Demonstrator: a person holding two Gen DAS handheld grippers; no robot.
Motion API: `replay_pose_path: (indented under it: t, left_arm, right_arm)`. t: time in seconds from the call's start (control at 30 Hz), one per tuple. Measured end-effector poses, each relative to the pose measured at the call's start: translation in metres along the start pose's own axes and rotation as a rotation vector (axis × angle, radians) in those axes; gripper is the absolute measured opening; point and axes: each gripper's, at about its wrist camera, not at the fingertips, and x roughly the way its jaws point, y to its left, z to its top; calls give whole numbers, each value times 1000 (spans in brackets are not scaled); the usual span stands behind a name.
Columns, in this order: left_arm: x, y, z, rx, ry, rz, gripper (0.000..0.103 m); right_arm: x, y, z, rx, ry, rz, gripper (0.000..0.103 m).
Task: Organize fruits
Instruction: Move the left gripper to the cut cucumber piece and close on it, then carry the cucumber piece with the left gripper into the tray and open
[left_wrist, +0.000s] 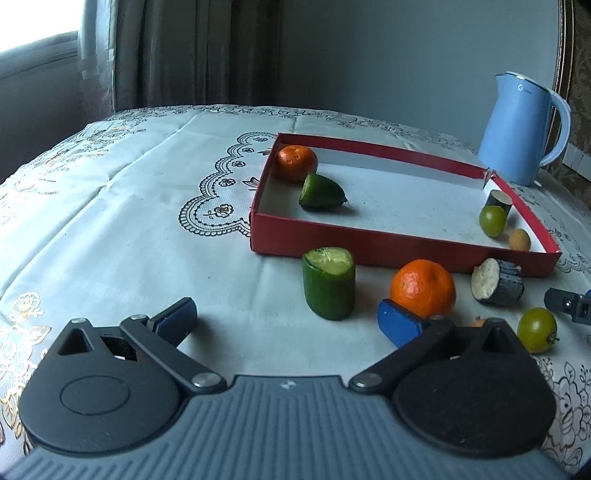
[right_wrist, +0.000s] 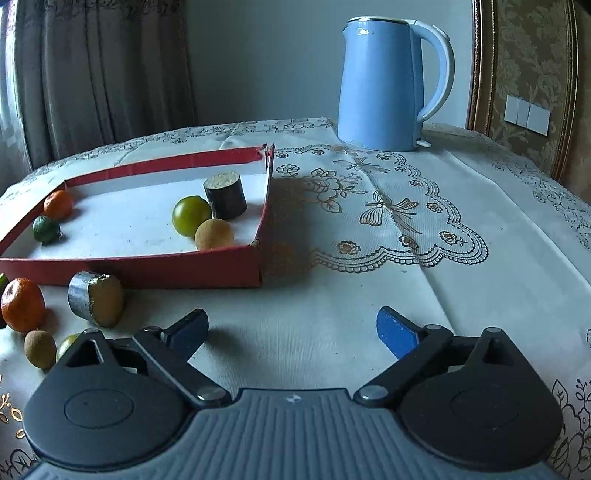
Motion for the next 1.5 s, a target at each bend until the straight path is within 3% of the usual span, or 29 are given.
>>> replay_pose_path:
  t: [0.13, 0.37, 0.43, 0.53, 0.6, 0.7, 1.13, 1.5]
  left_arm:
    - [7, -2, 6, 14, 5, 0, 98]
    - [8, 3, 8, 19, -18, -23, 81]
    - [6, 2, 8, 27, -27, -35, 74]
    - [6, -4, 8, 59, -23, -59, 55]
    - [5, -8, 8, 74, -22, -90, 35]
    - [4, -14, 6, 94, -24, -100, 29]
    - [-1, -15, 8, 84, -23, -105, 28]
    - [-25, -22, 35, 116, -118, -98, 28]
  right_arm:
    - [1, 1, 0, -9, 4, -5, 100]
    - [0, 1, 0, -10, 6, -5, 101]
    - [0, 1, 0, -10, 6, -5, 101]
    - [1, 1, 0, -10, 6, -5, 101]
    - [1, 1, 0, -10, 6, -5, 101]
    - [1, 1, -1, -9, 6, -5, 101]
    - [1, 1, 0, -9, 7, -5, 101]
    - [0, 1, 0, -9, 7, -5, 101]
